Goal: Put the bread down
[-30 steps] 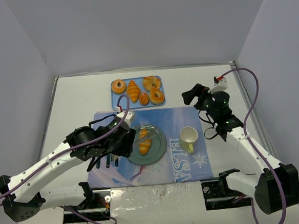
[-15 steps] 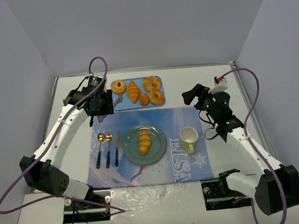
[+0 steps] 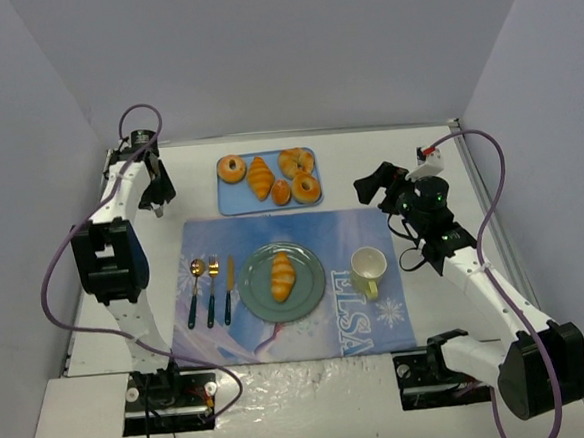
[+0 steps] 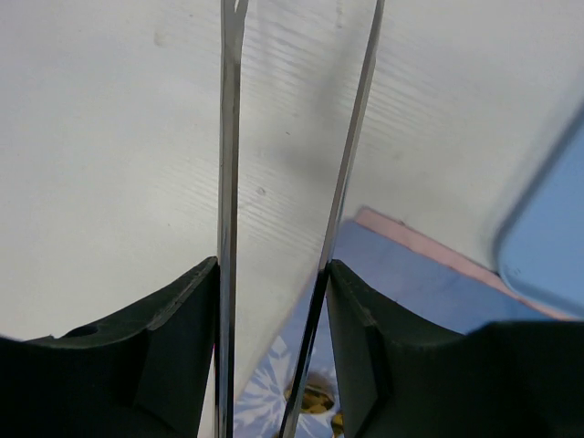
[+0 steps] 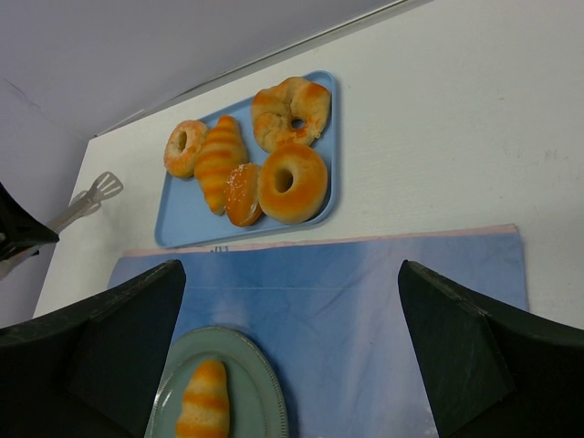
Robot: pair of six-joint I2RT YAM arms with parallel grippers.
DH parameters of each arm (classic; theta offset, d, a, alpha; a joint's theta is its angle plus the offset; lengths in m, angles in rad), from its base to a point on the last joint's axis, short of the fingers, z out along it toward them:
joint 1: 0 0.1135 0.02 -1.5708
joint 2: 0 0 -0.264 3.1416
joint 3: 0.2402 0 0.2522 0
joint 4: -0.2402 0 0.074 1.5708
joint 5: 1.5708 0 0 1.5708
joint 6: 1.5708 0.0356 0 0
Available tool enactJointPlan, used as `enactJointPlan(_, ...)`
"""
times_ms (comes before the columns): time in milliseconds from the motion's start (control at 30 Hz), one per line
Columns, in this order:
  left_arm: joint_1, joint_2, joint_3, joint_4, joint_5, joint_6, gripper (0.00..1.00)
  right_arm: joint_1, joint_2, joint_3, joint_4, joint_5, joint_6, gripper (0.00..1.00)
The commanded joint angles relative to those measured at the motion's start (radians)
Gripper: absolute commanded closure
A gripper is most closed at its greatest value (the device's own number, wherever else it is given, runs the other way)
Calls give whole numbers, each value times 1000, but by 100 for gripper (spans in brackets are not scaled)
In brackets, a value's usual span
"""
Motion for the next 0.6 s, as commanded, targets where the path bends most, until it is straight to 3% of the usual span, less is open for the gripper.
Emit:
enactJointPlan(0,79,69,118,37,-8,1,57,7,-27,47,38,7,-21,0)
enactJointPlan(133,121,164,161,33,30,4,56,8,-26,36,42,8,-18,0)
enactJointPlan(567,147,307,176,8,103,-3,32,7,-36,1,59,14,-3,0)
